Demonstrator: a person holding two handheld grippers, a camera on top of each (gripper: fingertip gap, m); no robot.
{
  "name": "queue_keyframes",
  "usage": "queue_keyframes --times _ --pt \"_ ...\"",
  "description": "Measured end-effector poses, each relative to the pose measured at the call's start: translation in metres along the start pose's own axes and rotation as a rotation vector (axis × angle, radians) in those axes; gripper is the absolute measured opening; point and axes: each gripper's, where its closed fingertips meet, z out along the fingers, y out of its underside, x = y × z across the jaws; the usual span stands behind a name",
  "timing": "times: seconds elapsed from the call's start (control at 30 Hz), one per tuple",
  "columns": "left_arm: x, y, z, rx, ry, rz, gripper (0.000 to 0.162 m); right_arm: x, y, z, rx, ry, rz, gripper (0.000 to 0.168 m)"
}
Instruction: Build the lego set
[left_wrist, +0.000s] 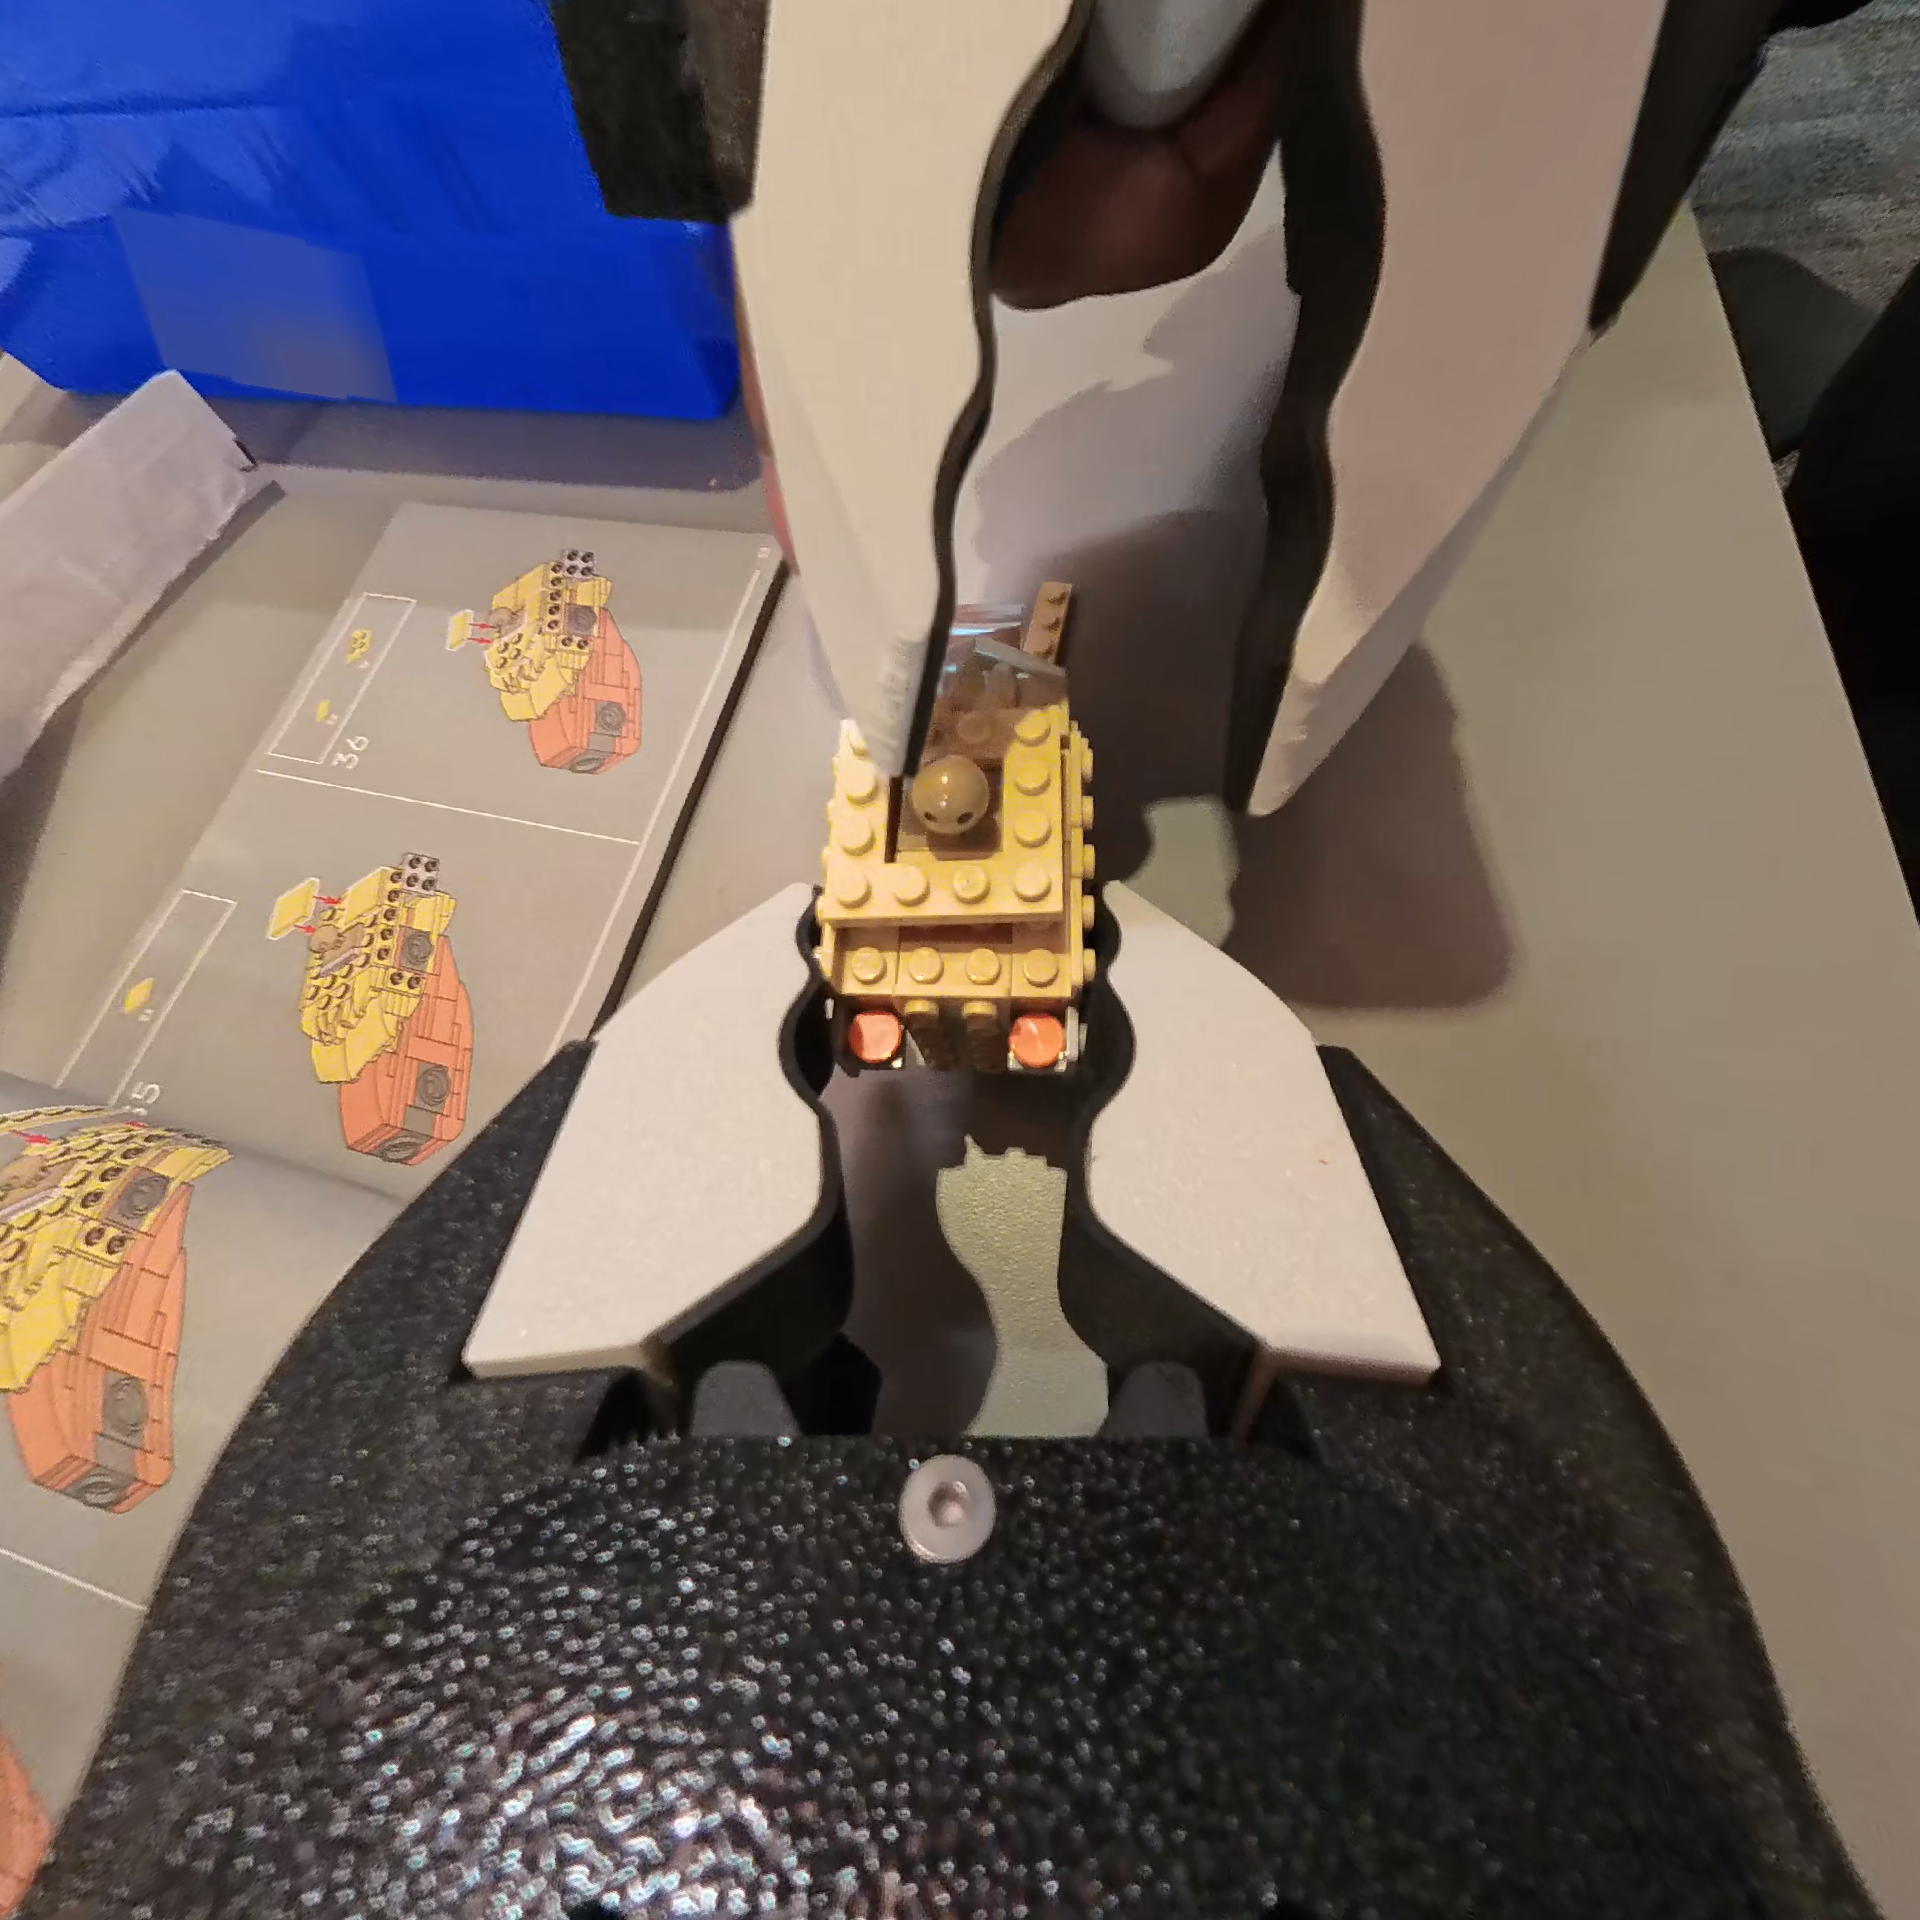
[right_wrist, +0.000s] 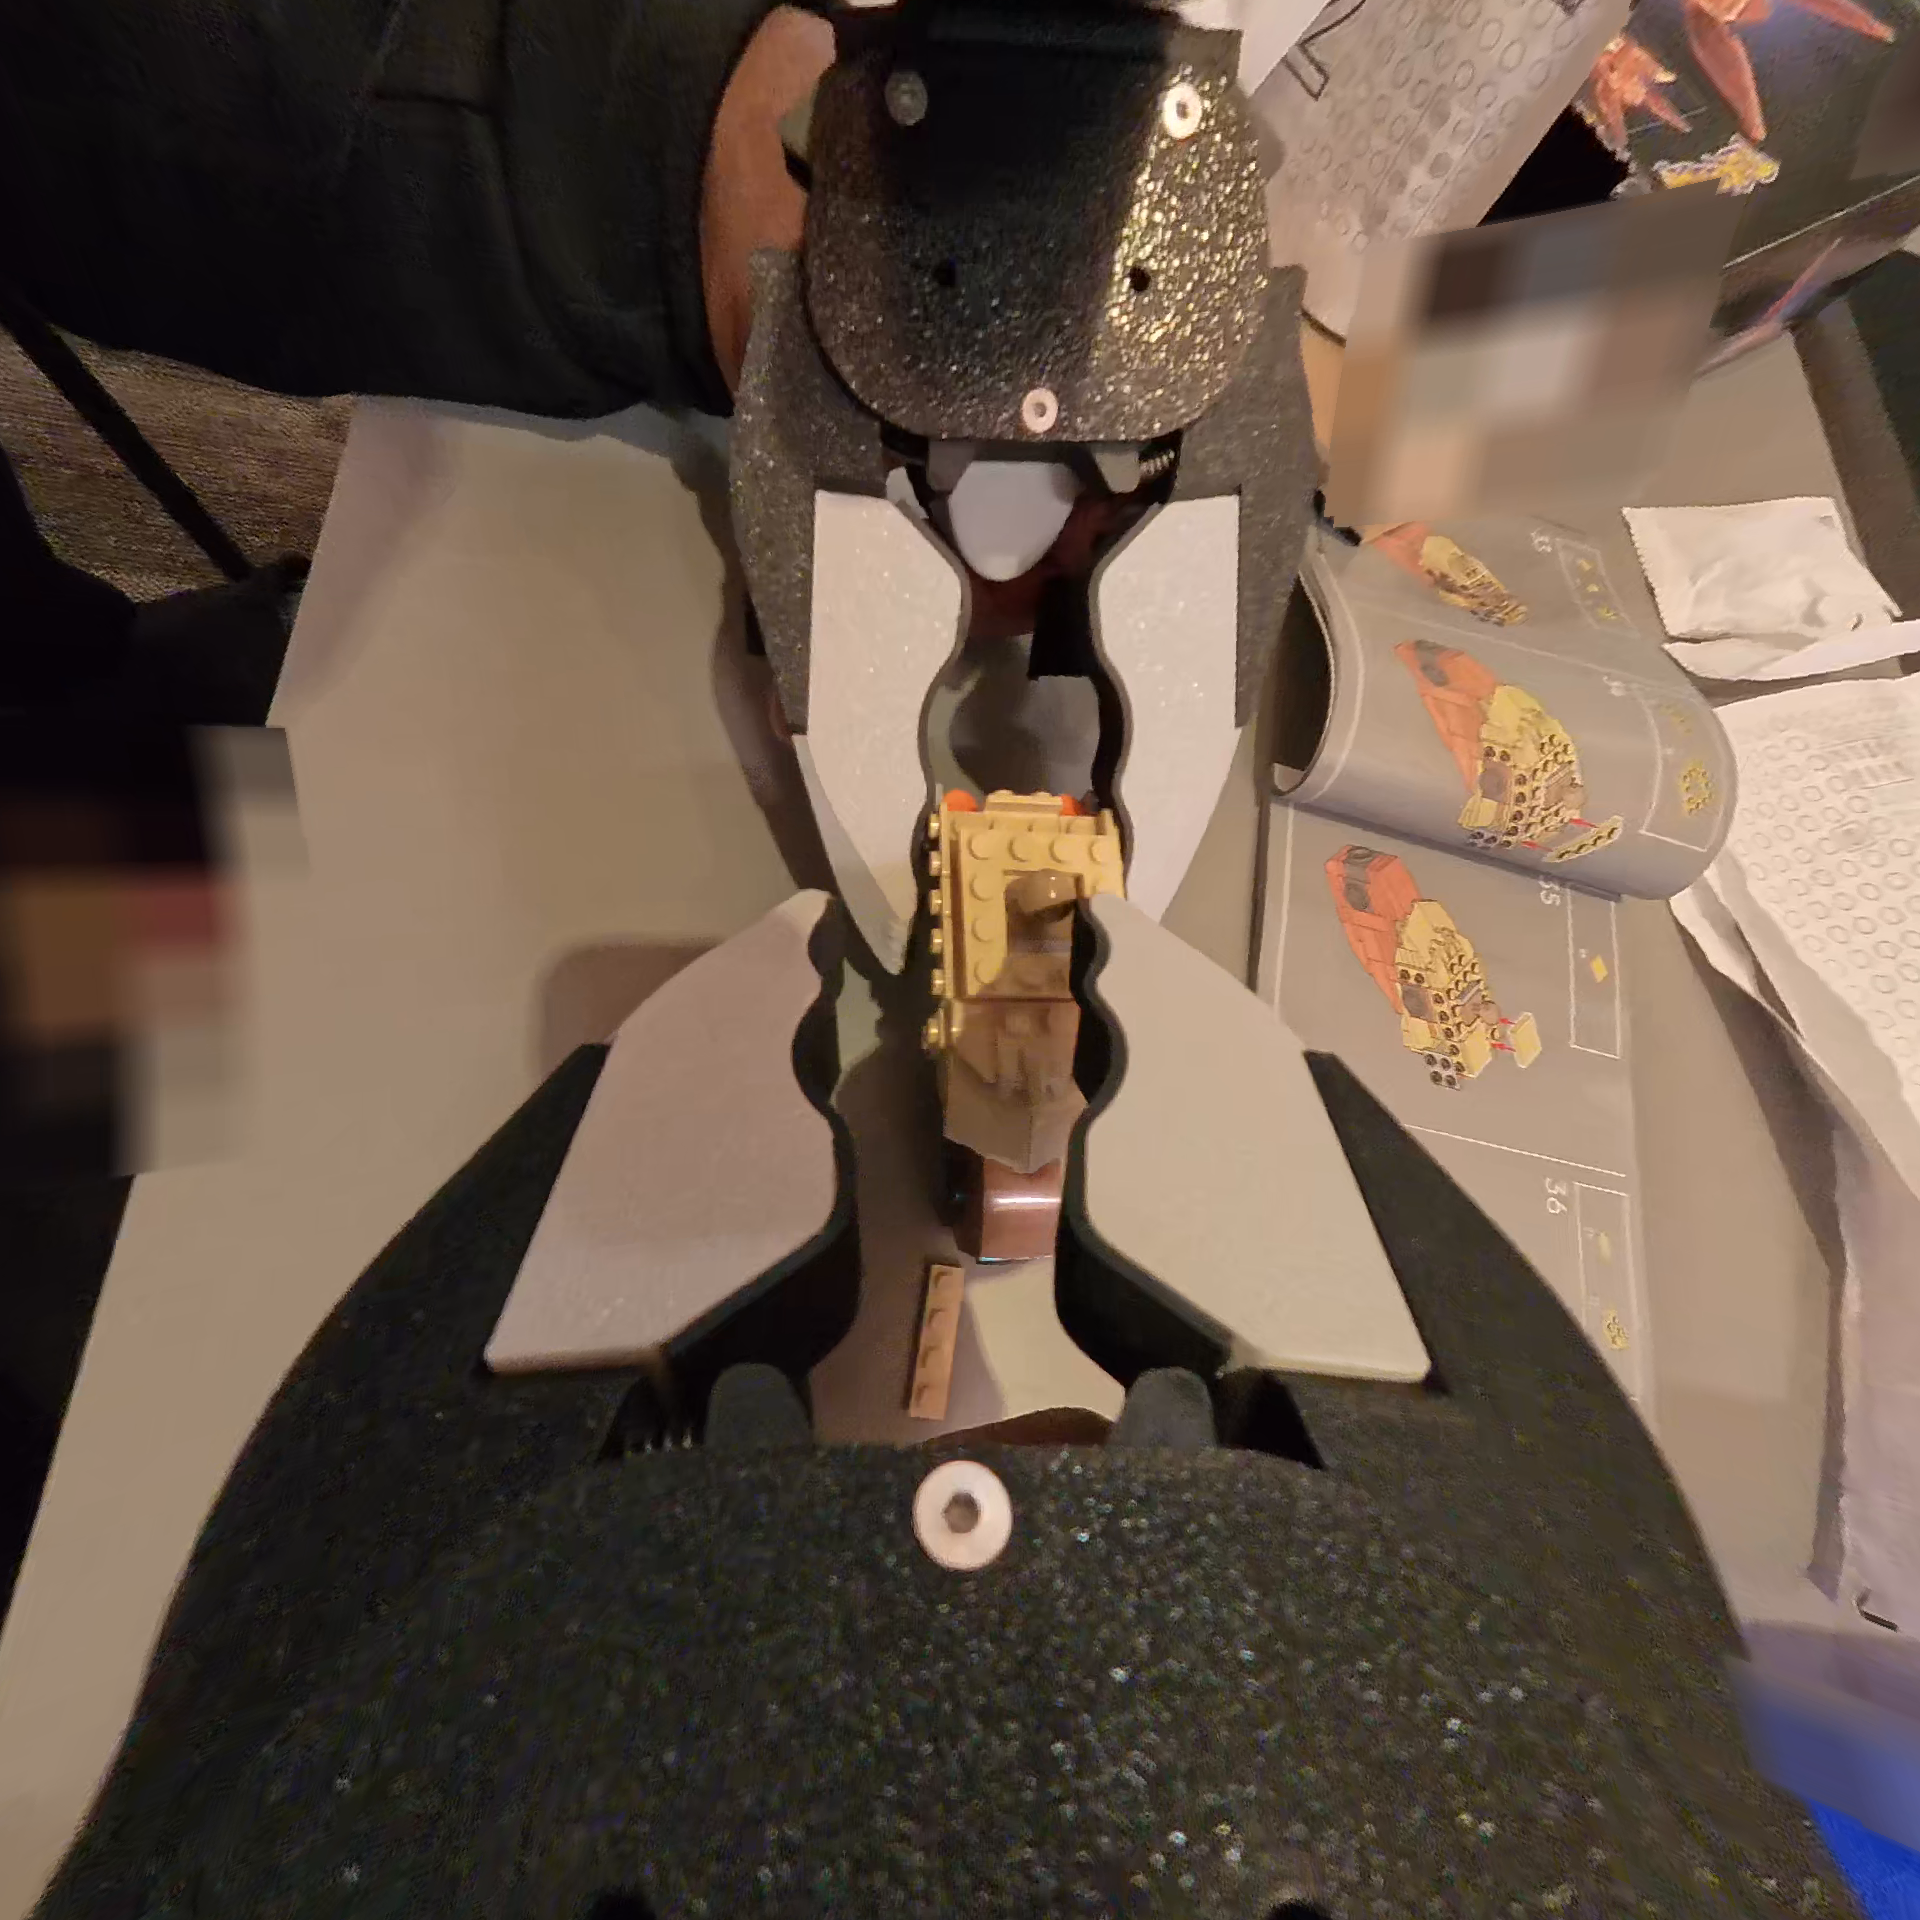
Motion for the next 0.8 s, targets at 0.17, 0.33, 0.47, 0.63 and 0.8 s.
queue_keyframes --times 0.17,0.33,0.47,0.63,0.8 --pt "0.001 0.0 0.0 0.006 0.008 0.001 0.045 -0.002 0.0 -0.001 -0.002 0.0 0.003 0.042" --pt "0.0 0.0 -0.001 0.005 0.002 -0.003 0.046 -0.004 0.002 -0.006 -0.003 0.01 -0.01 0.039" --pt "0.0 0.0 0.0 0.006 0.001 0.0 0.046 -0.01 0.006 -0.006 -0.009 0.014 -0.04 0.038" --pt "0.001 -0.001 0.001 0.008 0.002 0.01 0.045 -0.013 0.009 -0.005 -0.018 0.021 -0.055 0.038" --pt "0.003 -0.001 0.001 0.012 0.008 0.021 0.045 -0.012 0.004 -0.008 0.002 0.041 -0.072 0.037"
